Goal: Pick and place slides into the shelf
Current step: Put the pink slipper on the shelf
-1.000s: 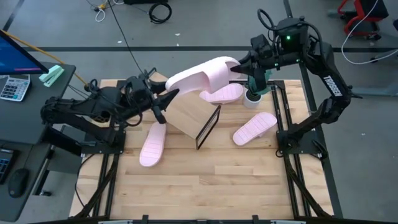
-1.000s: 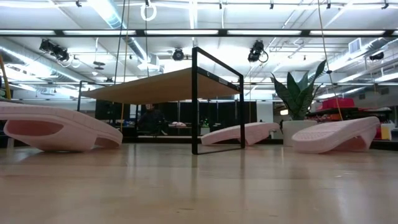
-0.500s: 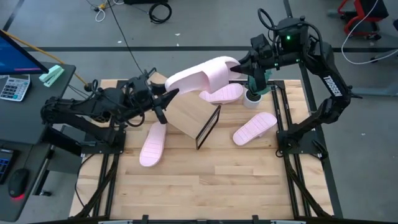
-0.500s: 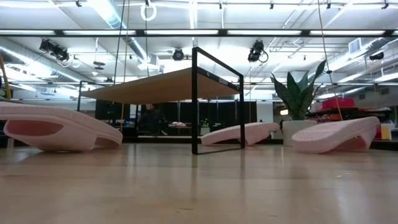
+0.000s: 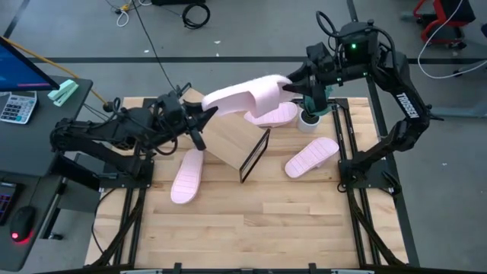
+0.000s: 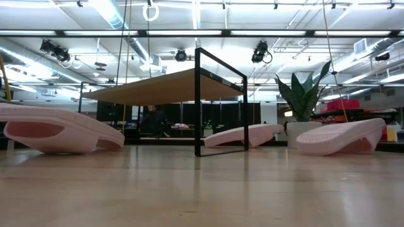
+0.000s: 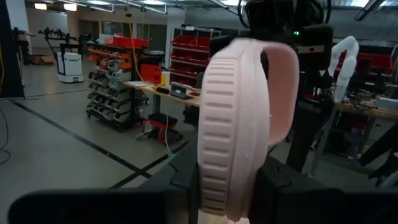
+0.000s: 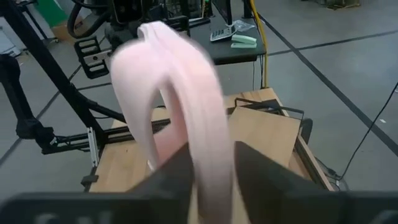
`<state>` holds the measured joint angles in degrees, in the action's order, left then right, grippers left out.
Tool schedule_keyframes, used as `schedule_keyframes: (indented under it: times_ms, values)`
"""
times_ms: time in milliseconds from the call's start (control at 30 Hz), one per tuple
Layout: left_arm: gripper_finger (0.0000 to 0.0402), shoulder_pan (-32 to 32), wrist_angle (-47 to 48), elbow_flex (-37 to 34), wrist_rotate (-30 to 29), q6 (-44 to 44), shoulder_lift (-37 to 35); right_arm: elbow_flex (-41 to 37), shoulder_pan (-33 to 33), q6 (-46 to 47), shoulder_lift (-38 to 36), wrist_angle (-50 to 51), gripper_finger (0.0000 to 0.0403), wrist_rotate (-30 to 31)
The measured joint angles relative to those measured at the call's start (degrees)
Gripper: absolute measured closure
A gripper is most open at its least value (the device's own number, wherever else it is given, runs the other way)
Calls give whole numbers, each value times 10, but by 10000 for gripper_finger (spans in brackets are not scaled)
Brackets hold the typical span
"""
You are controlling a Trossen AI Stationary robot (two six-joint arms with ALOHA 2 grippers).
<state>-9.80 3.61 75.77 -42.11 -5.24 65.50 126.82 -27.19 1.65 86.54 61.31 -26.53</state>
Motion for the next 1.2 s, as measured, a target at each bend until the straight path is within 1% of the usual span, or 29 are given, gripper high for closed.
schedule_keyframes:
  times_ms: [133,267,367,433,533,600,667,733,833,1033,1100,1200]
  values:
    - [323,0,-2,0,-14,1,0,0,-1,-2,-1,2,199,12]
    - [323,0,-4,0,-49,-7,-6,0,-1,-4,-3,3,161,44]
    - [323,0,-3,0,-107,-32,-8,0,-1,-13,-7,3,146,72]
    - [320,-1,-2,0,-158,-69,-10,0,0,-19,-13,4,142,99]
    - [320,-2,-3,0,-241,-151,-12,0,0,-23,-21,3,142,128]
    - [325,-9,6,0,-296,-207,-11,0,-1,-23,-25,5,144,133]
    - [325,-17,31,0,-342,-258,-11,0,-1,-23,-28,8,146,139]
    - [325,-30,80,0,-373,-318,-11,0,0,-21,-28,17,149,146]
    - [325,-51,185,0,-396,-446,-11,0,0,-19,-29,30,153,147]
    - [325,-82,404,-11,-423,-751,-7,0,0,-19,-29,31,158,147]
    - [324,-87,449,-29,-425,-837,-7,0,0,-18,-29,31,158,147]
    - [325,-88,479,-60,-434,-936,-7,0,0,-18,-29,34,158,147]
